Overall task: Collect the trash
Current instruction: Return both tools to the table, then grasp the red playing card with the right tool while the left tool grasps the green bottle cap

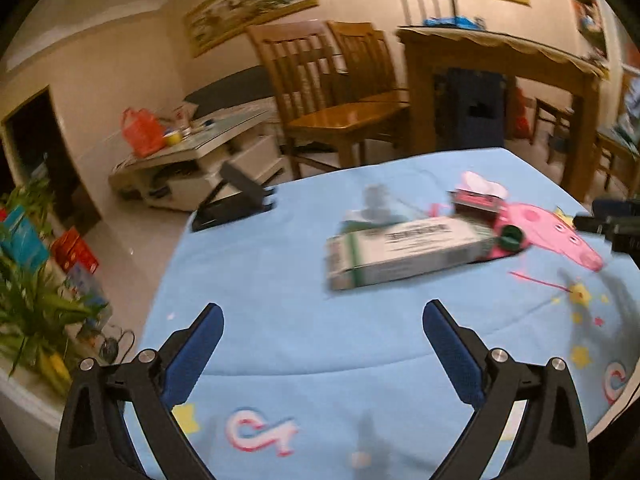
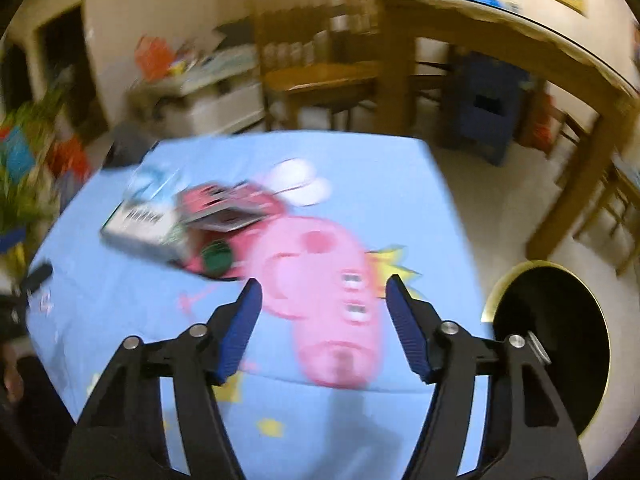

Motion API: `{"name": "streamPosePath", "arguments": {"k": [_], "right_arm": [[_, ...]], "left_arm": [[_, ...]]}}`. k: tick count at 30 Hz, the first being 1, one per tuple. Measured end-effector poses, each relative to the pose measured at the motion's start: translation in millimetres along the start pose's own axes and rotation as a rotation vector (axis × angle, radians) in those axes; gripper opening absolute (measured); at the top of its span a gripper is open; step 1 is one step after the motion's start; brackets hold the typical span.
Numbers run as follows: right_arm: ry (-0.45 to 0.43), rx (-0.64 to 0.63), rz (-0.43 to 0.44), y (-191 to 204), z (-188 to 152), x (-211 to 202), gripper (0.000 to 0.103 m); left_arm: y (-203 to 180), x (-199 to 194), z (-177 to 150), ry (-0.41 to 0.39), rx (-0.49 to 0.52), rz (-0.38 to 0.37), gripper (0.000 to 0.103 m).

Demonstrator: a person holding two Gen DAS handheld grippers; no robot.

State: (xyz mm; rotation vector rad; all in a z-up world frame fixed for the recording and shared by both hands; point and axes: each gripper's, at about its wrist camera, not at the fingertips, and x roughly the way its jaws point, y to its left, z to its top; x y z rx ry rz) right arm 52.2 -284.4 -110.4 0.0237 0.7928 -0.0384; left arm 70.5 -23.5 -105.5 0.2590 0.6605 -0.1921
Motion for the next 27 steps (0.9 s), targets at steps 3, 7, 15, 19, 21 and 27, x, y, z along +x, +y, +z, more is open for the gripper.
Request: {"name": "streamPosePath", "arguments": {"k": [3,7,15,19,21,27], "right_arm": [[0.017,0.004,0.030,25,16,17,0.066],[0.029,0.078,0.052,38,40,34,0.095],[0.104,0.125,-0.144,87,88,81,0.097],[0.186,0.184,-0.172,89,98,111,0.097],[0.205,0.195,-0.156,89,97,115,0.091],[0.200,0.184,-0.021,79,81,89,0.039]], "left_arm": [[21,3,-5,0.011,-0.050,-0.013,0.096],[34,6,-13,0.012,-0.077,-0.016,0.096],[51,11,-16,0.012,-0.158,-0.080,0.096],[51,9,-17,0.001,-0.148,-0.087,0.096],[52,10,-16,0.001,-0.151,-0.095,0.096],[53,13,-15,0.011,-0.168,-0.116,0.096]]}}
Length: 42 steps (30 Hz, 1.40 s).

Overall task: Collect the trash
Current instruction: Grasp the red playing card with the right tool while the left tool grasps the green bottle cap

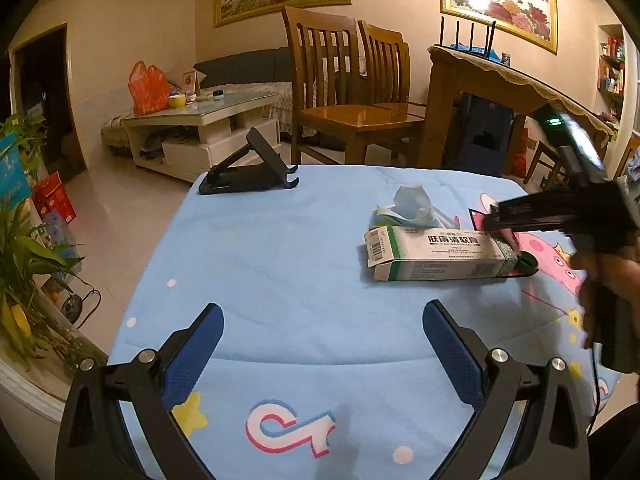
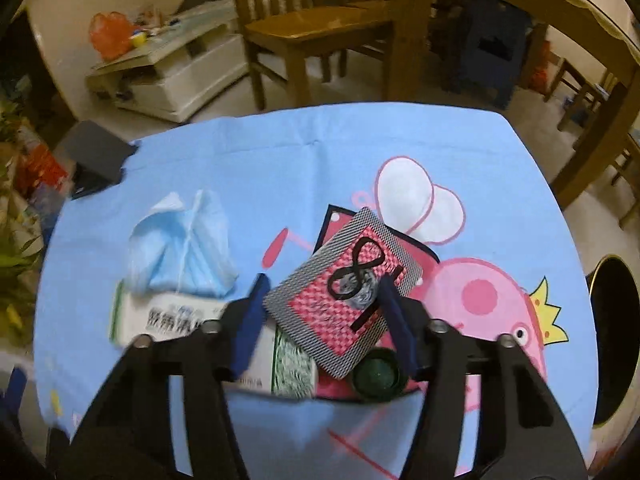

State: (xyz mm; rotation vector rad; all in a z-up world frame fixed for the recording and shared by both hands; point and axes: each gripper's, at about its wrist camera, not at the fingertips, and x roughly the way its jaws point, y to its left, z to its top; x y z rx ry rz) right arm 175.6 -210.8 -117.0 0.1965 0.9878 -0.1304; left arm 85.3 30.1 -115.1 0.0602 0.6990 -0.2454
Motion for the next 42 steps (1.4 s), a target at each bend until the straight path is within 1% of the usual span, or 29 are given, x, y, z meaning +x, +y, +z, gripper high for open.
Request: {"name": "streamPosePath", "arguments": {"k": [1,3,4,6,8,11,12,14,15,16,17,18,19,20,21,22,23,25,27,29,31,32,35,36,38,39,40,41,42], "right_arm": [[-0.015,0.002,0.042,-8,-4,-12,0.034],[-0.021,0.010,0.072,-23,-10,-28,0.023],[-0.004,0.024,0.092,-33,-13,-32,0.016],[0.016,0.059,0.118,-52,-19,-35,0.010],[0.033,0.082,0.108,-76,-27,-36,0.010],[0.039,0.134,0.142,-105,-38,-38,0.010],[0.037,0.139,0.144,-110,-39,-39,0.012],[0.026,0.146,0.167,-117,-36,-40,0.013],[0.016,0.153,0.163,-121,-34,-40,0.013],[0.004,0.159,0.150,-126,-34,-41,0.019],[-0.025,0.163,0.132,-130,-30,-44,0.047],[-0.053,0.160,0.114,-132,-26,-45,0.087],[-0.108,0.136,0.060,-133,-23,-51,0.099],[-0.142,0.089,0.035,-130,-20,-53,0.098],[-0.144,0.048,0.046,-127,-18,-51,0.098],[-0.131,-0.007,0.079,-122,-16,-46,0.098],[-0.119,-0.053,0.085,-116,-14,-40,0.097],[-0.097,-0.151,0.032,-107,-12,-26,0.097],[-0.070,-0.200,0.026,-104,-9,-15,0.097],[-0.028,-0.212,0.061,-107,-7,-3,0.095],[0.024,-0.196,0.131,-114,-10,6,0.071],[0.030,-0.183,0.157,-117,-12,6,0.063],[0.013,-0.150,0.197,-124,-22,-7,0.060],[-0.019,-0.116,0.210,-133,-28,-21,0.060],[-0.078,-0.020,0.239,-155,-38,-47,0.060],[-0.098,0.012,0.242,-162,-40,-55,0.060],[-0.144,0.070,0.249,-180,-47,-74,0.060],[-0.170,0.104,0.256,-192,-49,-85,0.060],[-0.211,0.166,0.265,-209,-58,-100,0.060]], "left_arm": [[0,0,0,0.001,0.001,-0.001,0.096],[-2,0,0,0.001,0.008,0.005,0.096],[-3,0,0,0.000,0.011,0.007,0.096],[-5,1,-1,0.002,0.017,0.014,0.096],[-7,3,0,0.008,0.016,0.020,0.096],[-9,4,0,0.007,0.016,0.031,0.096],[-11,5,0,0.010,0.018,0.035,0.096],[-13,8,0,0.017,0.021,0.041,0.096],[-15,9,0,0.020,0.024,0.046,0.096],[-16,9,-1,0.020,0.026,0.050,0.096],[-18,8,-1,0.020,0.030,0.054,0.096],[-18,8,-2,0.018,0.035,0.058,0.096],[-19,7,-2,0.016,0.038,0.062,0.096],[-19,7,-2,0.015,0.042,0.065,0.096],[-19,7,-3,0.016,0.044,0.067,0.096],[-19,7,-3,0.019,0.043,0.067,0.096],[-18,8,-2,0.022,0.040,0.066,0.096],[-17,10,-2,0.031,0.032,0.062,0.096],[-17,10,-2,0.033,0.027,0.061,0.096],[-18,10,-2,0.031,0.031,0.063,0.096],[-18,10,-2,0.032,0.036,0.066,0.096],[-19,10,-2,0.031,0.040,0.068,0.096],[-22,10,-1,0.030,0.048,0.066,0.096],[-23,10,-1,0.029,0.052,0.051,0.096],[-32,7,-2,0.028,0.077,0.001,0.096],[-42,3,-2,0.023,0.103,-0.037,0.096],[-50,1,-1,0.020,0.118,-0.064,0.096],[-66,-1,2,0.019,0.140,-0.115,0.096],[-76,-2,4,0.018,0.153,-0.143,0.096]]}}
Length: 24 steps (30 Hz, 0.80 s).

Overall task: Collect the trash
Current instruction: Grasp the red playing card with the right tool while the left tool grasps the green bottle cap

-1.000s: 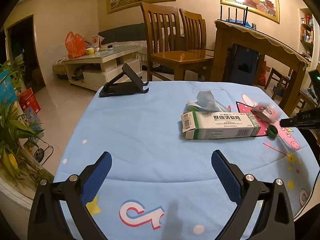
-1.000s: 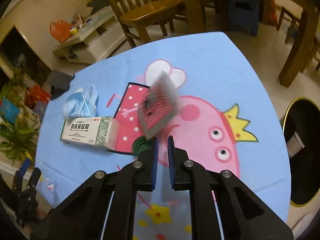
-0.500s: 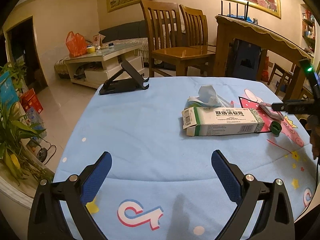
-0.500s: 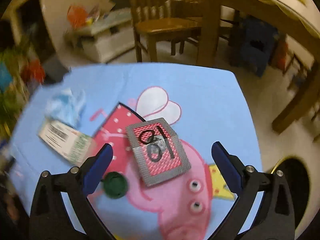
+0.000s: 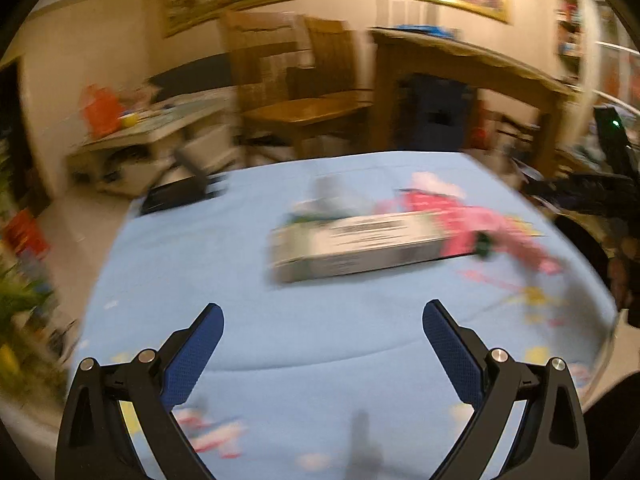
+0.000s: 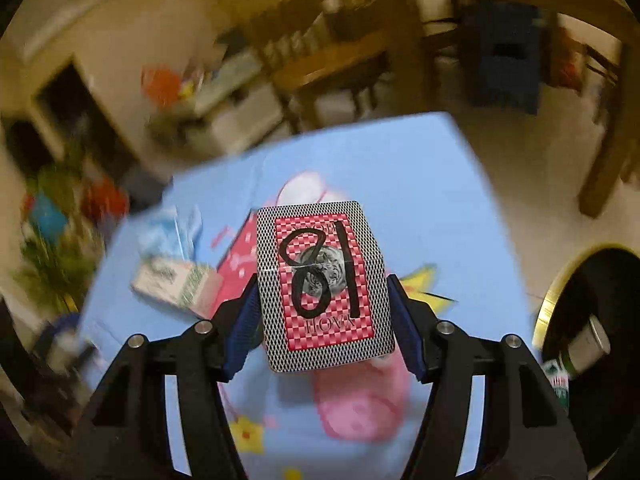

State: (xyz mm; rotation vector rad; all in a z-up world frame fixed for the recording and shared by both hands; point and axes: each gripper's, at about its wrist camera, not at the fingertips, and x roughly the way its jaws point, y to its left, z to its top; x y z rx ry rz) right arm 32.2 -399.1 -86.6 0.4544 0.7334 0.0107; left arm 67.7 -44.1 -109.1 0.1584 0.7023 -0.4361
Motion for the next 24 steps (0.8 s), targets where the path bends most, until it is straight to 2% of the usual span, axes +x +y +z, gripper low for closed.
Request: {"name": "streamPosePath", "arguments": {"k": [2,5,8,10,11,12,14,17,19,21,24], "right_arm": [[-0.050,0.082,-0.006,-20,-6,-20,0.060],[-0.077,0.162,-0.033,-48,-11,-37,0.060],[-0.116,0.199,-0.030,-68,-9,-54,0.060],[-0.132,0.209,-0.020,-76,-9,-64,0.060],[-0.134,0.217,-0.007,-80,-9,-67,0.060],[-0.133,0.223,0.002,-82,-8,-68,0.060],[-0.135,0.233,0.023,-84,-6,-66,0.060],[-0.150,0.247,0.056,-87,-3,-69,0.061],[-0.159,0.251,0.072,-88,0,-68,0.061],[-0.163,0.264,0.086,-91,2,-70,0.061],[-0.171,0.285,0.095,-90,4,-68,0.061]], "left_arm": [[-38,6,16,-0.006,0.064,-0.079,0.096],[-87,20,40,-0.003,0.149,-0.185,0.092],[-119,48,59,0.033,0.184,-0.271,0.091],[-131,69,65,0.071,0.199,-0.304,0.083],[-134,78,66,0.090,0.209,-0.312,0.079],[-138,85,65,0.106,0.219,-0.315,0.078],[-143,102,63,0.131,0.250,-0.269,0.078],[-142,120,59,0.172,0.256,-0.263,0.075],[-142,128,56,0.207,0.256,-0.264,0.059],[-141,128,56,0.212,0.250,-0.269,0.030],[-139,125,53,0.210,0.256,-0.234,0.030]]}}
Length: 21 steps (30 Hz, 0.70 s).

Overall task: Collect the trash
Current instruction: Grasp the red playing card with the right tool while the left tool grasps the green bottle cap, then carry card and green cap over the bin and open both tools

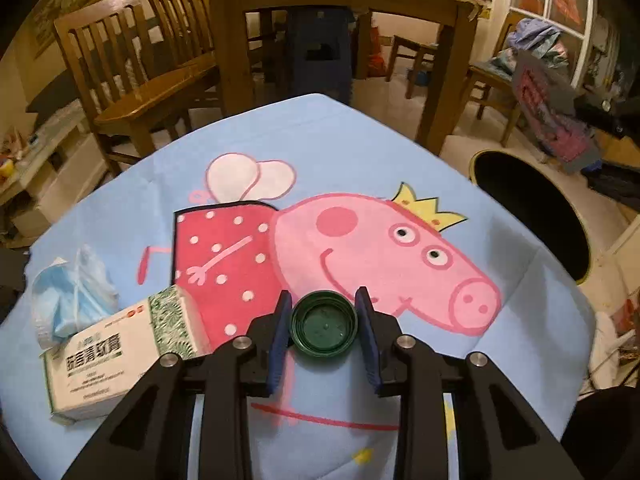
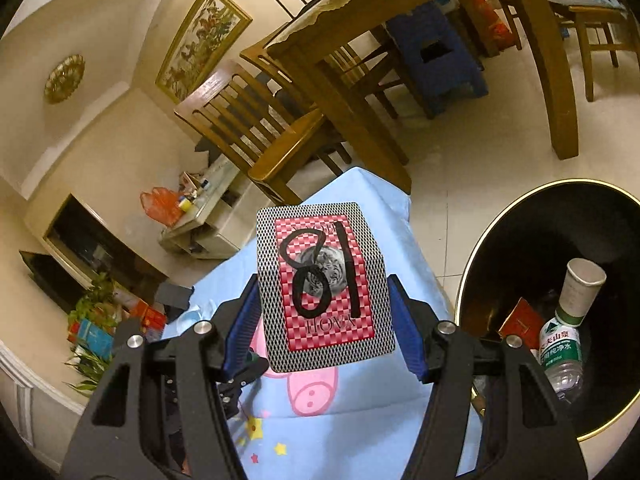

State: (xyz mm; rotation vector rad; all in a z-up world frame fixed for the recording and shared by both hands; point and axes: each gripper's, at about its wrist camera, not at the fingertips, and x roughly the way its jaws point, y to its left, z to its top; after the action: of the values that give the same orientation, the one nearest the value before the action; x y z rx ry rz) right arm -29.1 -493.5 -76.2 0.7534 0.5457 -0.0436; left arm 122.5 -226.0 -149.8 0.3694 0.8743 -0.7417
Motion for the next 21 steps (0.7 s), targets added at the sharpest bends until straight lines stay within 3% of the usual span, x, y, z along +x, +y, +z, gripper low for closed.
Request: {"name": "streamPosePath", "arguments": {"k": [6,9,15,21], "right_arm": [[-0.032,-0.002,-0.037,1,2,-5,0.061],[-0.054,-0.041,-0.102,5,1,-9,0.061],[-0.067,-0.055,-0.299,-9,0,-13,0.061],[-0.158,-0.073,-0.489,-29,0,-36,0.061]], "left_arm": [[-7,-17,-7,0.003,-0.032,0.046,0.030],[-12,-34,-5,-0.033,-0.058,0.073,0.030],[-45,-51,7,-0.087,-0.067,0.077,0.030],[-89,-48,25,-0.102,-0.027,0.010,0.030]]}}
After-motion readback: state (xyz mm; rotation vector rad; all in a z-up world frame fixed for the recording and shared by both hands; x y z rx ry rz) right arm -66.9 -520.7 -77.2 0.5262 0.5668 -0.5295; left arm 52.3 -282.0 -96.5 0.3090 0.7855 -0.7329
